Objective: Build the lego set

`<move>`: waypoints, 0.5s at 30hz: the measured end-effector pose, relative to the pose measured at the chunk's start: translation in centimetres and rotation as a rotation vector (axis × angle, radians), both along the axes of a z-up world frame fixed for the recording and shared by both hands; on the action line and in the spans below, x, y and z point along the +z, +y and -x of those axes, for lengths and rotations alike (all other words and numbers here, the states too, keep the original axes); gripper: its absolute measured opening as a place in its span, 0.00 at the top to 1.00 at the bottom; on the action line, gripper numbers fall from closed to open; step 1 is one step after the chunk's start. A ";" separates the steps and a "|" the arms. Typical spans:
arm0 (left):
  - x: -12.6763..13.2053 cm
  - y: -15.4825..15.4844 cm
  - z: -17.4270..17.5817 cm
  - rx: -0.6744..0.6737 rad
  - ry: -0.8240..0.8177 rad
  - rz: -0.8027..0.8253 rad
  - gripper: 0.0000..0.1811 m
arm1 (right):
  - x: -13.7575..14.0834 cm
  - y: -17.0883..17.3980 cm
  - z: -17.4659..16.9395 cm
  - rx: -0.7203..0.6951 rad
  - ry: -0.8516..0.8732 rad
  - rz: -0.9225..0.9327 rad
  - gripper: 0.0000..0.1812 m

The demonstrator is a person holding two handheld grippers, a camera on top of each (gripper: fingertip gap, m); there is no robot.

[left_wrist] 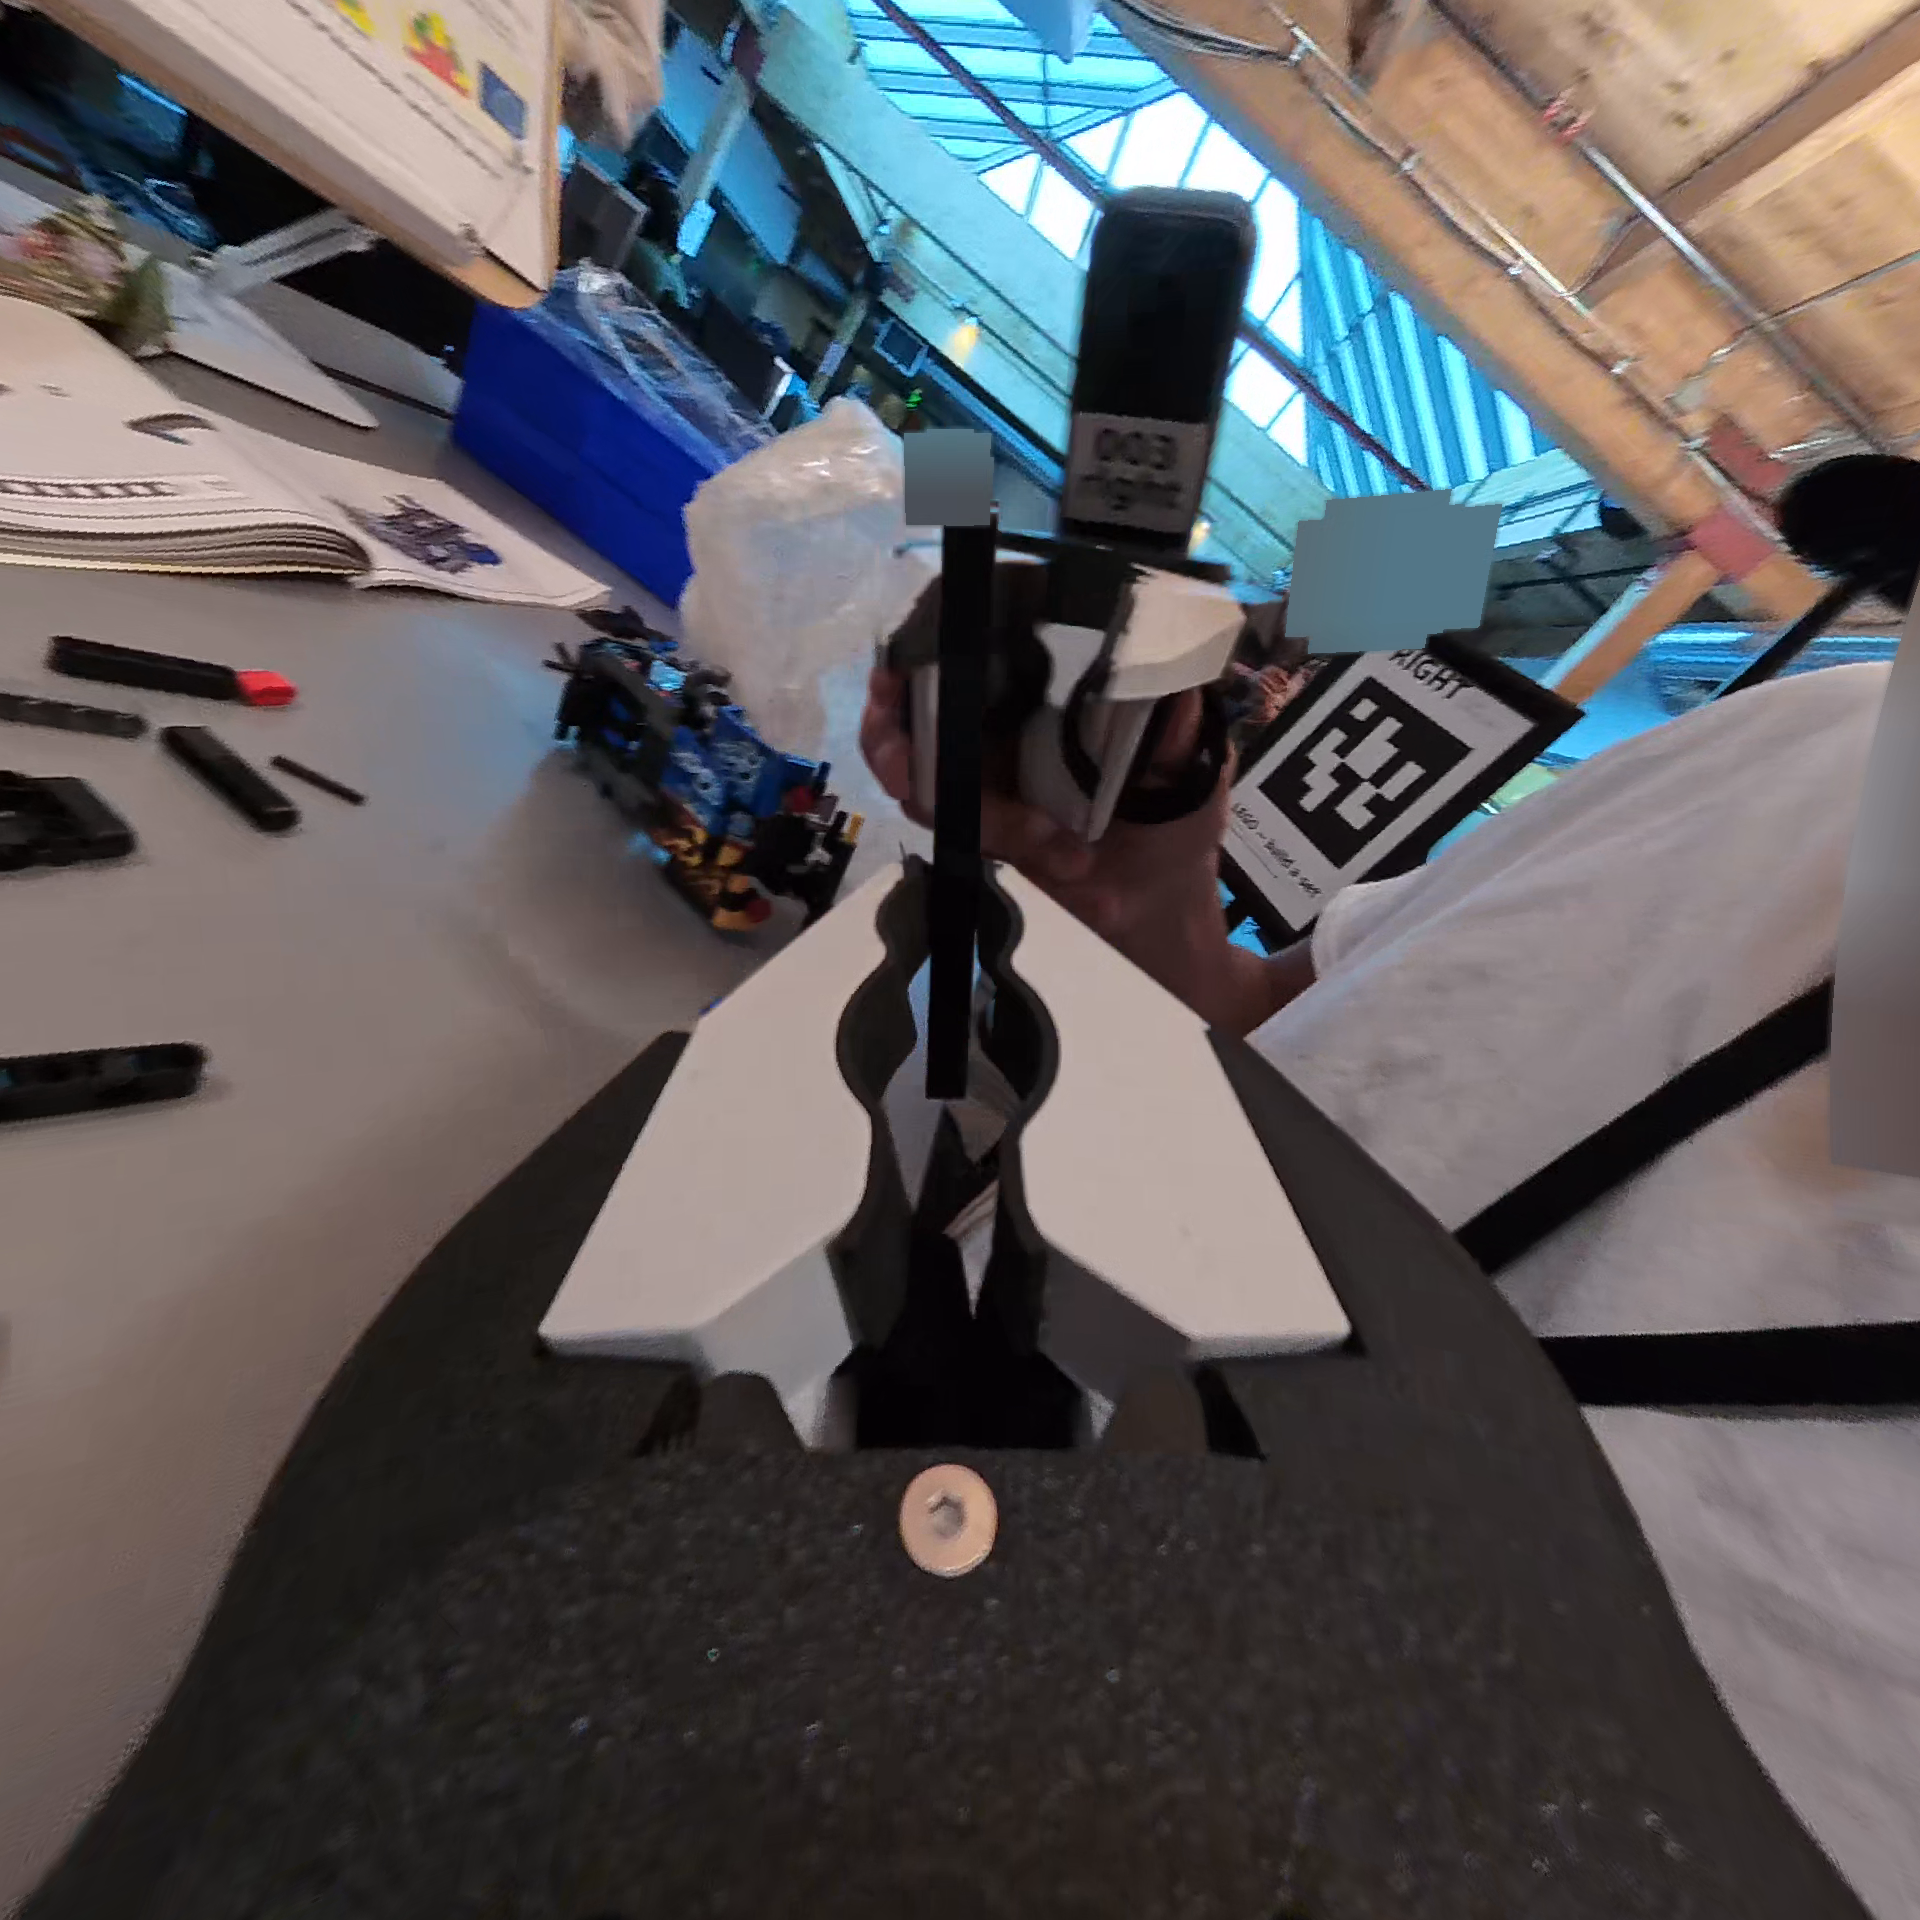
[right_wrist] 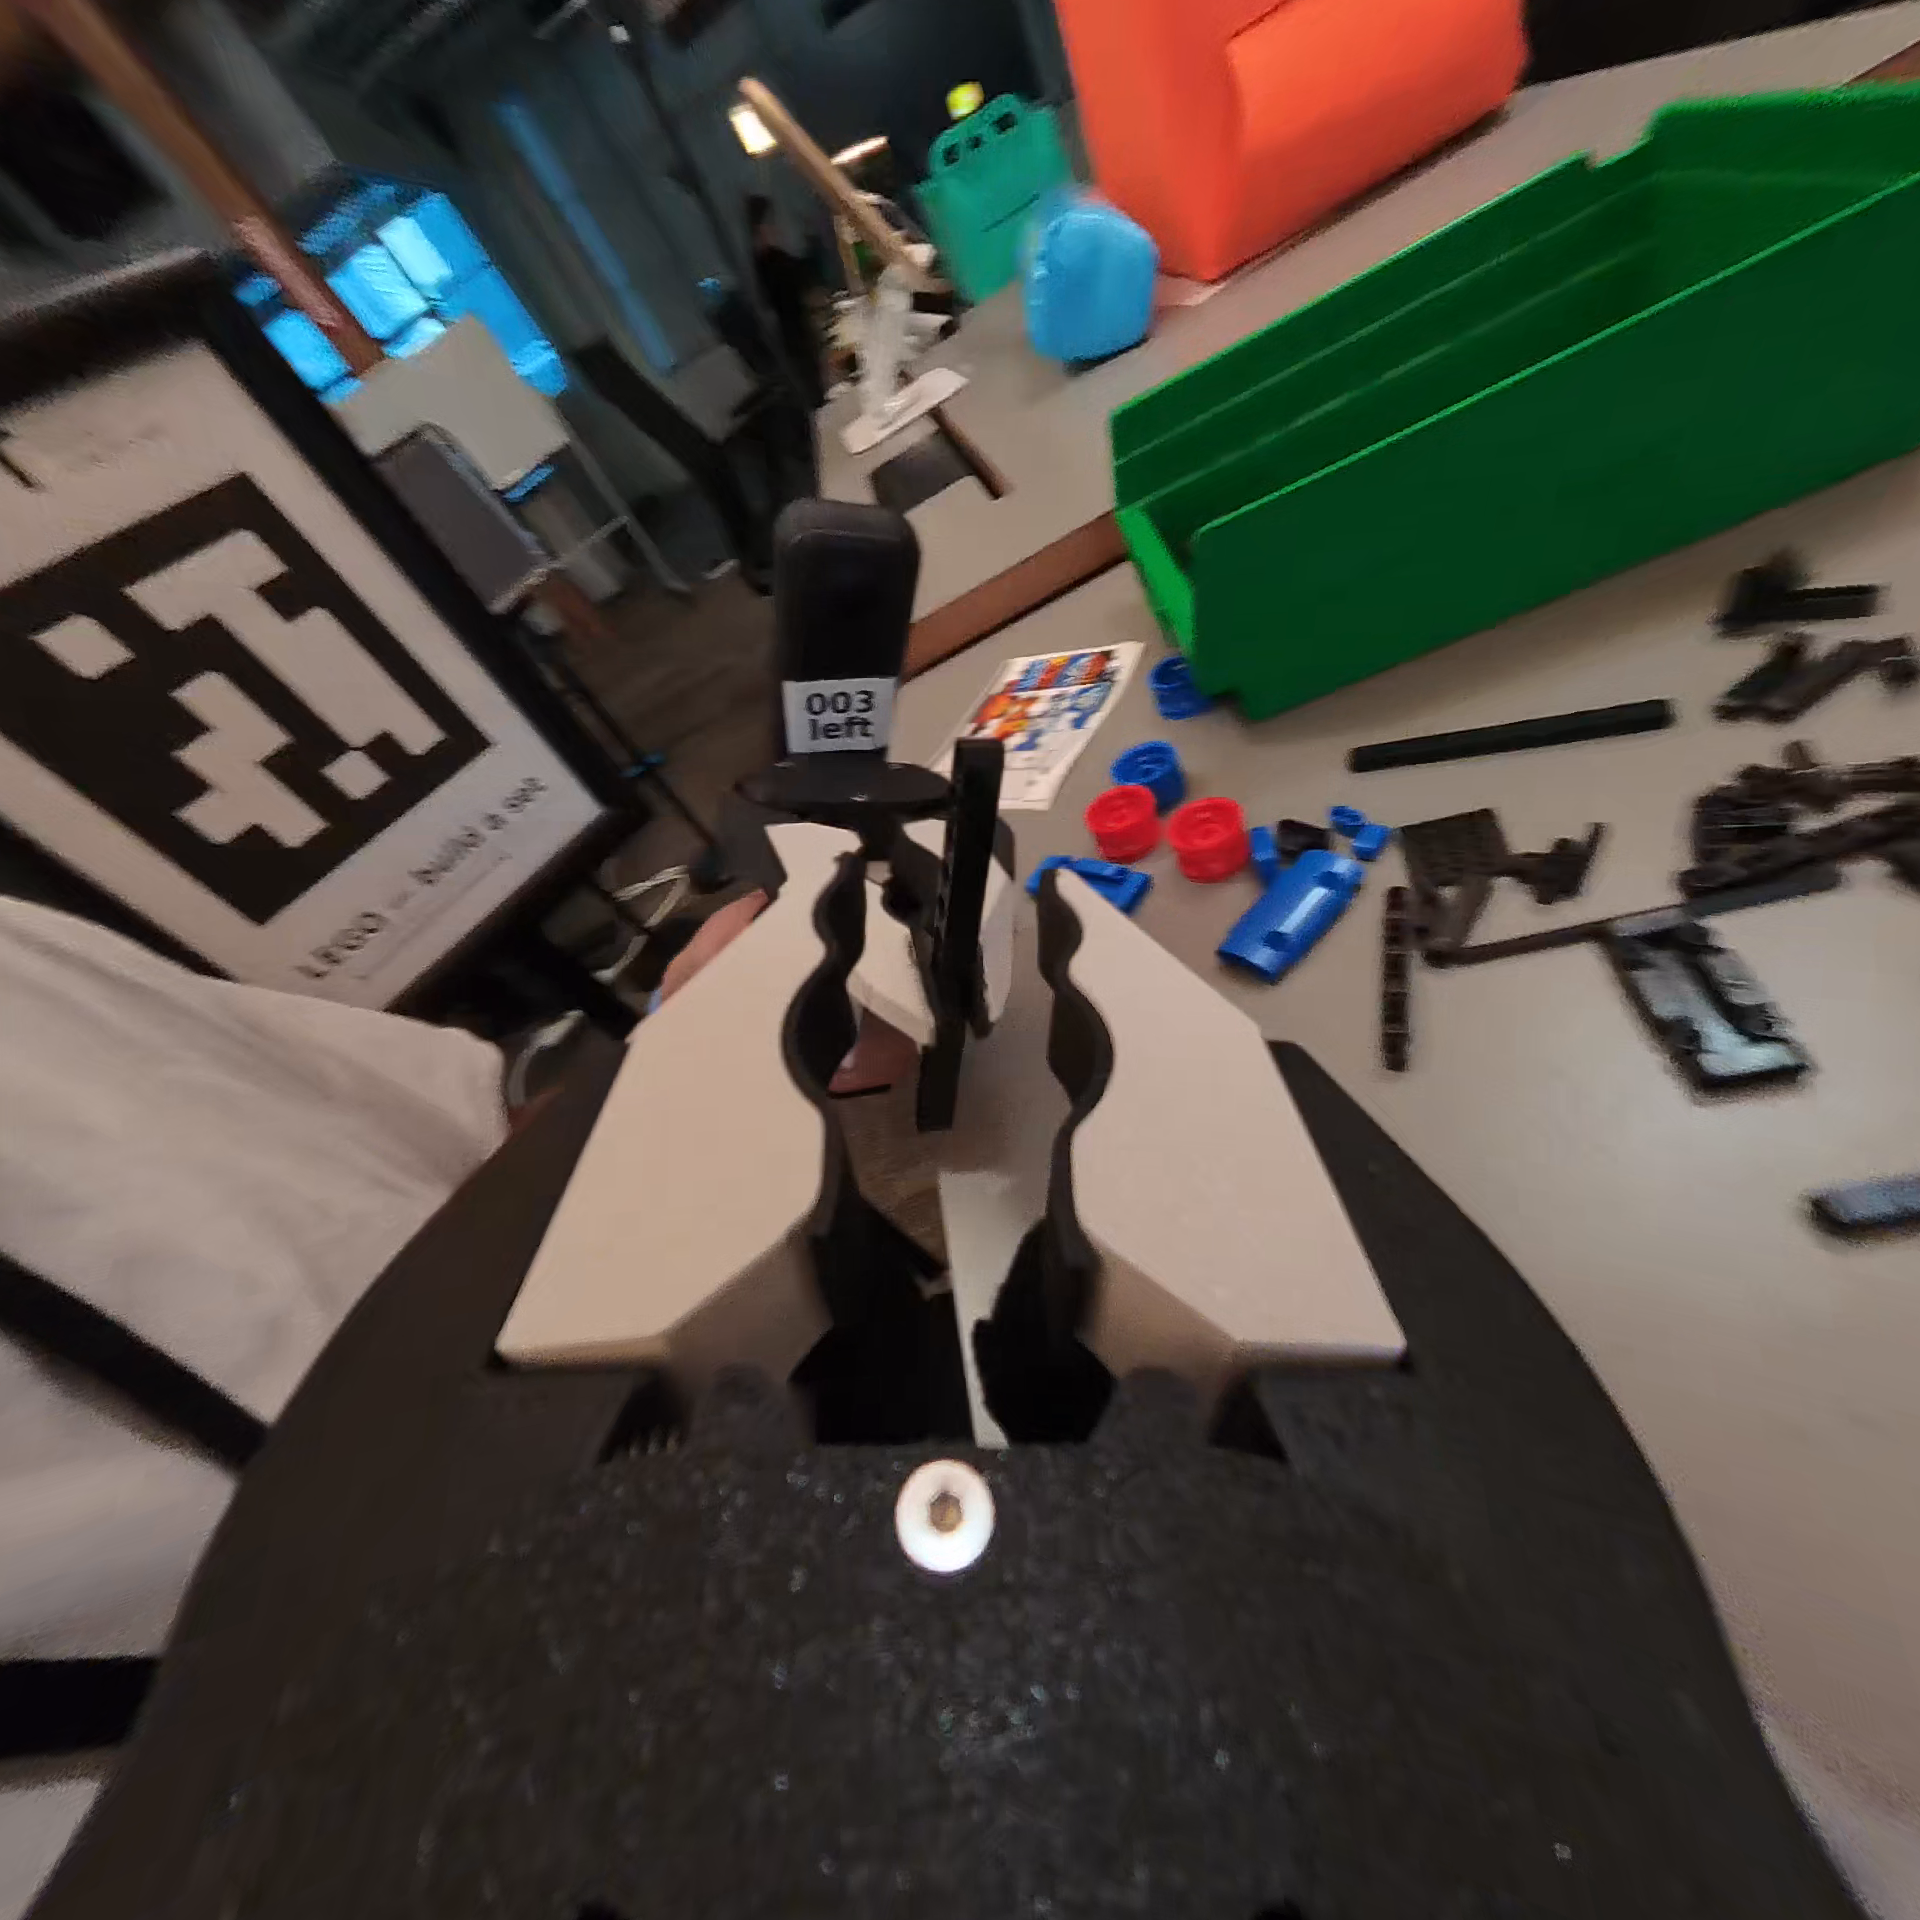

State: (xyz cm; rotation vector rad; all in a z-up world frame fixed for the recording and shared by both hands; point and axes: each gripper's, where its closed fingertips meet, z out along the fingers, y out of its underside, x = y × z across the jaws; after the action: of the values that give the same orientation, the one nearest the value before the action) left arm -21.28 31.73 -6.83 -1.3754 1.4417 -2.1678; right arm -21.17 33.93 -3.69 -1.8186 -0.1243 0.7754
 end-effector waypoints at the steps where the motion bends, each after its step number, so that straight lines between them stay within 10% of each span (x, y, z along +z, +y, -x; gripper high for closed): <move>1: 0.1 -0.3 0.1 -0.016 -0.002 0.005 0.97 | 0.0 0.1 0.4 0.040 0.036 0.002 0.82; 15: 0.2 -0.5 0.0 -0.022 -0.010 0.022 0.97 | -0.3 0.5 0.5 0.074 0.089 -0.029 0.96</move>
State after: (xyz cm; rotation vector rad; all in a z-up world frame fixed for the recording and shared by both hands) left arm -21.29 31.27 -6.60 -1.3598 1.4399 -2.2079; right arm -21.68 34.39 -3.96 -1.7571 -0.1454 0.9008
